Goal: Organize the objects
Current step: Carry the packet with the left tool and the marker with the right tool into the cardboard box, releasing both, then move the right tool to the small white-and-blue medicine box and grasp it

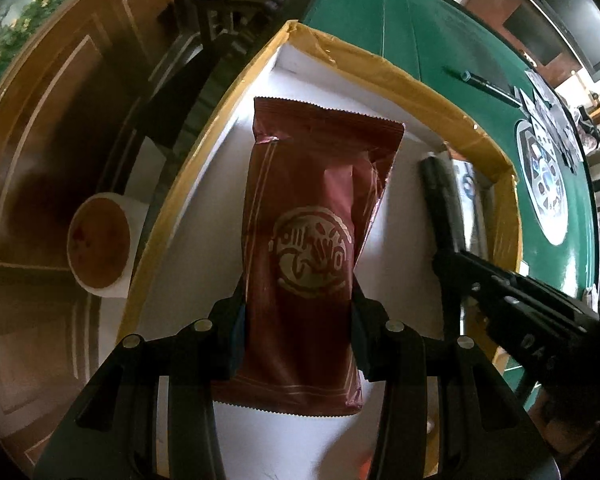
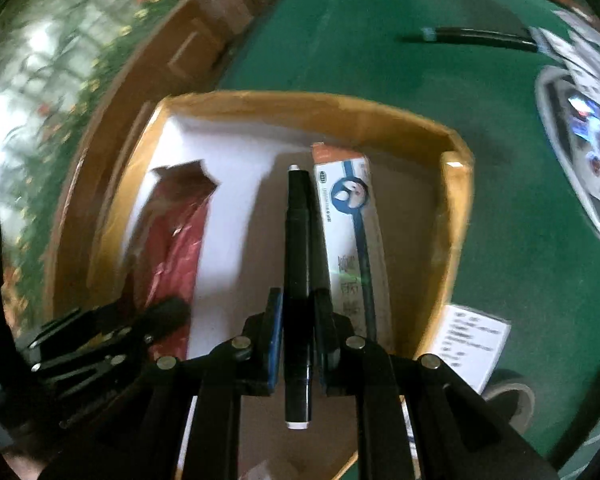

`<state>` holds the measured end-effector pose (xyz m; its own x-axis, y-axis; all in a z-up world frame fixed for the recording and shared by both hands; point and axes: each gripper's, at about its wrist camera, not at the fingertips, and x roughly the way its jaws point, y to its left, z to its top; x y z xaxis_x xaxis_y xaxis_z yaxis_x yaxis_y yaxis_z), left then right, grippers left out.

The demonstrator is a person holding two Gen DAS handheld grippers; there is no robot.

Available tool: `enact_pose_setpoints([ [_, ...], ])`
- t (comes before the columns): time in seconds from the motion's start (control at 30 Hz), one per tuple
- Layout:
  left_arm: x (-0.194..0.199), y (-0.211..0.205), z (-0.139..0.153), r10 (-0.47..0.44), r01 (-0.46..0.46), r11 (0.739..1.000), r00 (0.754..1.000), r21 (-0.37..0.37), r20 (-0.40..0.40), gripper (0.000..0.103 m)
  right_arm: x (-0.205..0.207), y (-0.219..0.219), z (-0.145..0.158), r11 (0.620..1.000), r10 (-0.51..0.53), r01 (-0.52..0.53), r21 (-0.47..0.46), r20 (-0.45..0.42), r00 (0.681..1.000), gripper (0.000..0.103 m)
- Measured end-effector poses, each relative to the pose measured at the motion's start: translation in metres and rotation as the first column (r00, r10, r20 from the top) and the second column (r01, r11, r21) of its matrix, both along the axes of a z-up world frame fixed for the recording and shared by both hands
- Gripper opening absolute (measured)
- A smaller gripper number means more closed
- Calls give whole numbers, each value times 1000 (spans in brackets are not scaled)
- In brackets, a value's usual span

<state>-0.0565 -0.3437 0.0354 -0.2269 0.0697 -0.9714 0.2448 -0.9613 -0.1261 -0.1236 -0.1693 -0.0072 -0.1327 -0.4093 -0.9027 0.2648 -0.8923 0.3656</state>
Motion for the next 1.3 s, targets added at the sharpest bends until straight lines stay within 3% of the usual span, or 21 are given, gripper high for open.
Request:
enact_pose_setpoints([
  [0.13, -11, 4, 1, -30, 30, 1000, 1000, 1, -9, 43, -1, 12, -2, 996, -80, 81, -27, 34, 996, 13],
  [0.4, -38, 28, -3, -125, 124, 992, 992, -28, -9, 43, -2, 19, -2, 995, -98, 98, -32, 19, 995, 13],
  [0.7, -61, 32, -6, -162, 161, 985, 987, -60, 0, 46, 1, 27, -1, 995, -100, 100, -27, 6, 995, 13],
  [0.8, -62, 31, -6, -162, 161, 986, 987, -52, -7, 50, 1, 30, -2, 995, -96, 96, -36, 9, 995, 13],
  [0.93, -59, 24, -5, -123, 122, 992, 992, -44, -20, 68, 0, 31, -2, 996, -84, 84, -38, 9, 996, 14],
  [1.0, -58, 21, -1, -104, 103, 994, 994, -27, -35, 71, -2, 31, -1, 995, -86, 87, -48, 19, 996, 14],
  [1.2, -47, 12, 22, -80, 81, 997, 992, 12, -94, 72, 2, 34, 12, 993, -73, 74, -92, 13, 997, 35],
  [1.27, -40, 10, 30, -79, 82, 996, 991, 19, -111, 72, 7, 38, 22, 993, -69, 67, -98, -9, 998, 51],
  [1.3, -35, 8, 35, -77, 80, 997, 990, 22, -122, 72, 9, 40, 27, 992, -64, 61, -111, -20, 998, 53],
])
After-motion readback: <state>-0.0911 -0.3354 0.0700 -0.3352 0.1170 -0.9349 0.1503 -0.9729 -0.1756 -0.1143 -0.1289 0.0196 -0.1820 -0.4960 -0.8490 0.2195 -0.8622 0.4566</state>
